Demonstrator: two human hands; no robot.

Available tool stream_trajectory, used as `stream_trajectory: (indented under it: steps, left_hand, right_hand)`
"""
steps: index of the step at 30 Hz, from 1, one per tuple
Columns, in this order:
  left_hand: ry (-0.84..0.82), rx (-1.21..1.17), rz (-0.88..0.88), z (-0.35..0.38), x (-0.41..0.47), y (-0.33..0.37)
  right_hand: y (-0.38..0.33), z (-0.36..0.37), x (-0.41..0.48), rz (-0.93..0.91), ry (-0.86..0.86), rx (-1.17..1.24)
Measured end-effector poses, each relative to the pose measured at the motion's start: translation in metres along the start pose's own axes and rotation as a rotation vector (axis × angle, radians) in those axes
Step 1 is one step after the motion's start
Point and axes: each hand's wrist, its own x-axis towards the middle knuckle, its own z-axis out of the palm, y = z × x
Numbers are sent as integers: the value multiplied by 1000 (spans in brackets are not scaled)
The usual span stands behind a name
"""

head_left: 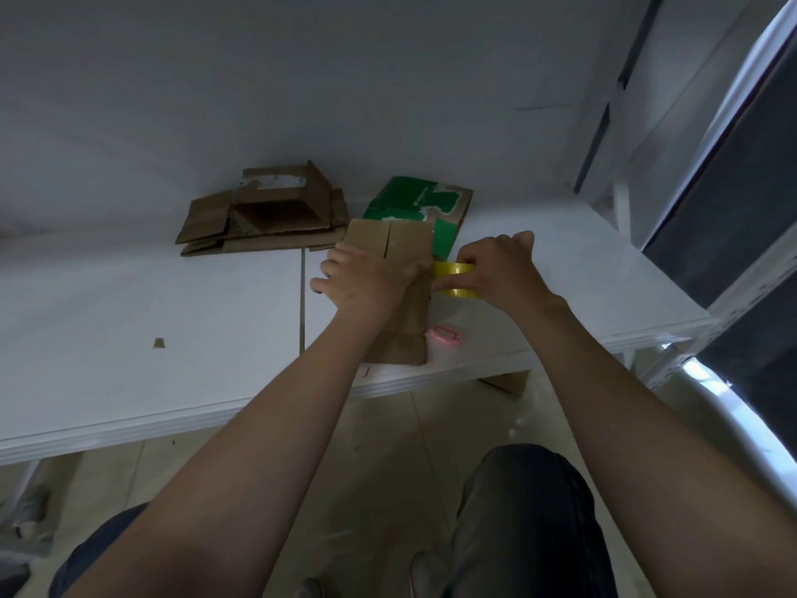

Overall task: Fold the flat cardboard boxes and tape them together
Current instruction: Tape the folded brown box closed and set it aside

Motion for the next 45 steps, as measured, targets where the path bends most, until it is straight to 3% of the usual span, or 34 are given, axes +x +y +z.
stream_trajectory:
  steps: [3, 6, 9, 18, 24, 30, 34, 37, 40, 42, 45]
  left_hand:
    - [18, 0, 144, -7, 13, -19]
    - [-10, -289, 287, -15, 24, -49]
    - [-53, -521, 363, -16, 32, -76]
    - [-142, -770, 517, -3, 47, -112]
    - [47, -488, 538, 14, 26, -100]
    - [68, -364, 147, 23, -11, -39]
    - [98, -237, 53, 34, -11, -21]
    - [164, -136, 98, 40, -14, -19]
    - [263, -97, 278, 37, -10, -22]
    - [152, -222, 427, 33, 0, -25]
    - [32, -331, 486, 26, 20, -28]
  right_hand:
    - [1, 1, -1, 26, 8, 15]
    - [5, 3, -1, 59, 14, 68]
    - [9, 5, 1, 73, 14, 93]
    - [11, 6, 3, 72, 5, 110]
    - [8, 8, 4, 66, 25, 107]
    - [-6, 22, -1, 37, 166, 18]
    - [-10, 25, -5, 57, 162, 0]
    - [-12, 23, -7, 70, 167, 9]
    - [-11, 19, -9, 53, 114, 25]
    - [-12, 13, -11, 38, 32, 109]
    - [-14, 5, -19, 44, -147, 306]
